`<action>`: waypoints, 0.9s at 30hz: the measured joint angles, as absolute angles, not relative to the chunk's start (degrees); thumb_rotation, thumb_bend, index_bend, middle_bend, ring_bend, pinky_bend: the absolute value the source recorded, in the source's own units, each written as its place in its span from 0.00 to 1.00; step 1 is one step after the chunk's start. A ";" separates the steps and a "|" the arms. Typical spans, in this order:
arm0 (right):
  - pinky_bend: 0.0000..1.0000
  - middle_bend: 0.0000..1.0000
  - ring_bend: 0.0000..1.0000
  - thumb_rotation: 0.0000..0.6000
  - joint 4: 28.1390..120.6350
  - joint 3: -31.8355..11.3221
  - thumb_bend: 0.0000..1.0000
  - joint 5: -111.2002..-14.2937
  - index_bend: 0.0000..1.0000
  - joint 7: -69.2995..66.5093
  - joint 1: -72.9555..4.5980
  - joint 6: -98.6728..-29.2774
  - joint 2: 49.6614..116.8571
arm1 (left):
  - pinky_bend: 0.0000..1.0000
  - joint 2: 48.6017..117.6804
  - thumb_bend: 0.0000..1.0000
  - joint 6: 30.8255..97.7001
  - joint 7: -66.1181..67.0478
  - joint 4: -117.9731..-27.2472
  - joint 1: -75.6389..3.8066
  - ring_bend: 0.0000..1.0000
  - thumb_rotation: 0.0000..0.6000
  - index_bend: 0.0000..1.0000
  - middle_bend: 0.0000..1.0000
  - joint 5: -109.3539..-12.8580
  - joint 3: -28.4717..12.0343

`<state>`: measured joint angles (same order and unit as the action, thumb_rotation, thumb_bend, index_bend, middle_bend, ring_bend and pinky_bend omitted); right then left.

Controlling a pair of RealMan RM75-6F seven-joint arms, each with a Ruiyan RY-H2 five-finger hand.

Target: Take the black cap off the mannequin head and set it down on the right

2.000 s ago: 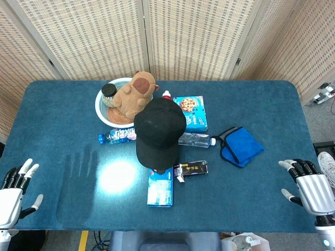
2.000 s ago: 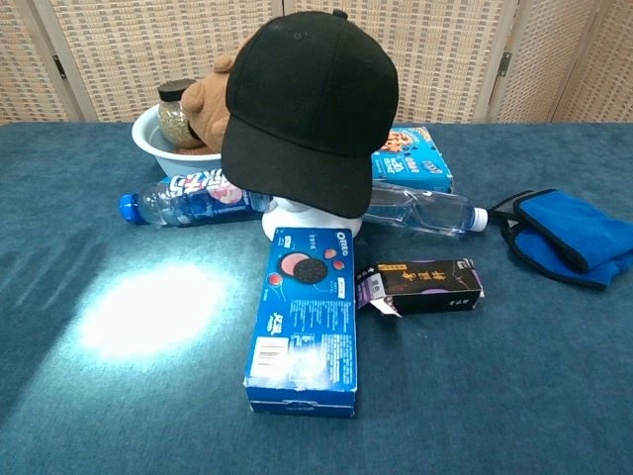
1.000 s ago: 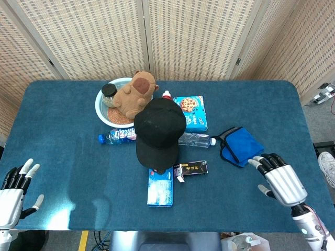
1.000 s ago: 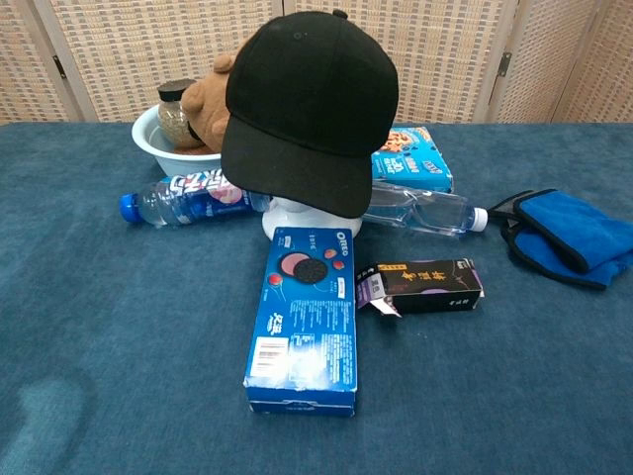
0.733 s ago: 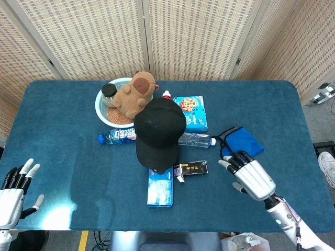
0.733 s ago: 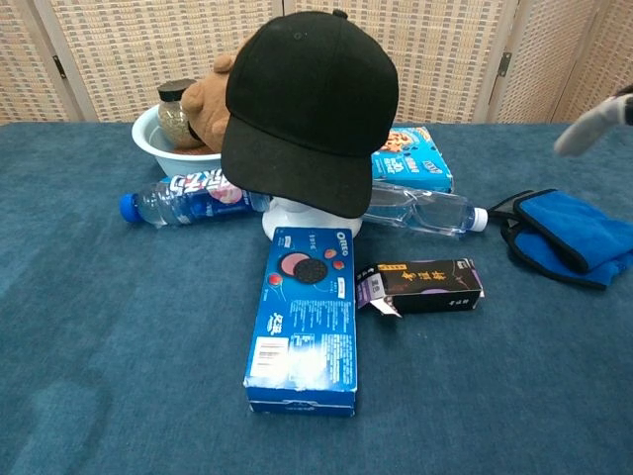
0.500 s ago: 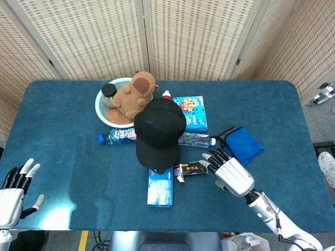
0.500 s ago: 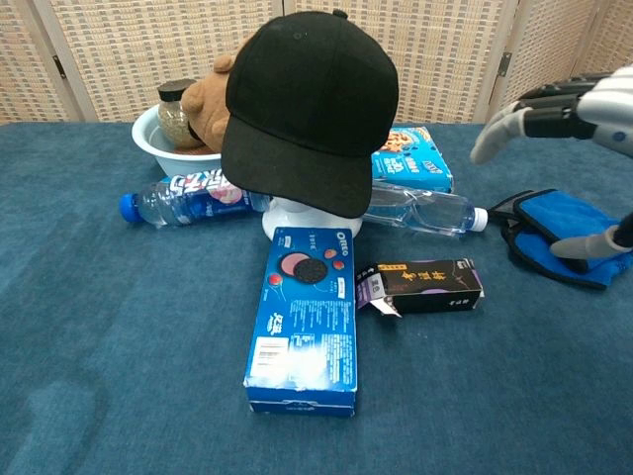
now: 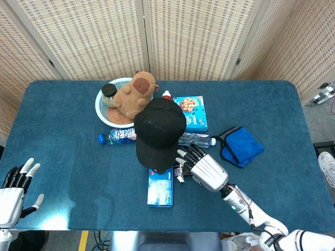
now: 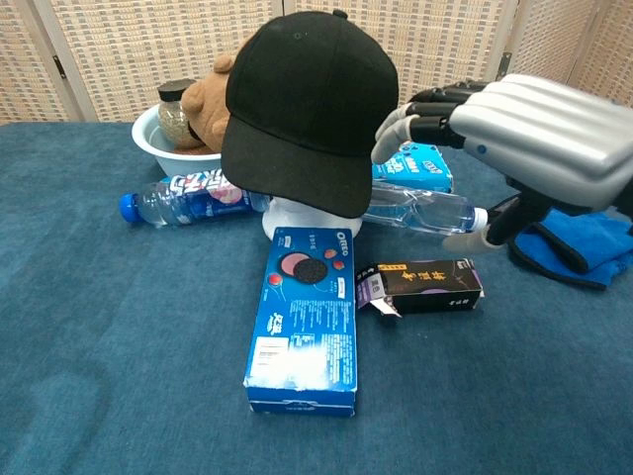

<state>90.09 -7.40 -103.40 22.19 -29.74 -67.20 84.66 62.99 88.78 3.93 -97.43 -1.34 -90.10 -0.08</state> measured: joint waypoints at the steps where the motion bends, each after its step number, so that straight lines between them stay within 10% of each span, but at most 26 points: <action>1: 0.18 0.20 0.13 1.00 89.24 -7.46 0.00 -103.51 0.29 22.36 -30.19 -67.33 85.55 | 0.00 62.95 0.31 88.78 3.84 -97.42 -1.36 0.00 1.00 0.09 0.00 -90.10 -0.11; 27: 0.17 0.22 0.13 1.00 75.26 -7.35 0.01 -105.98 0.29 24.07 -35.58 -74.26 99.23 | 0.00 63.74 0.31 87.58 1.36 -94.94 -2.22 0.00 1.00 0.10 0.00 -89.45 -0.41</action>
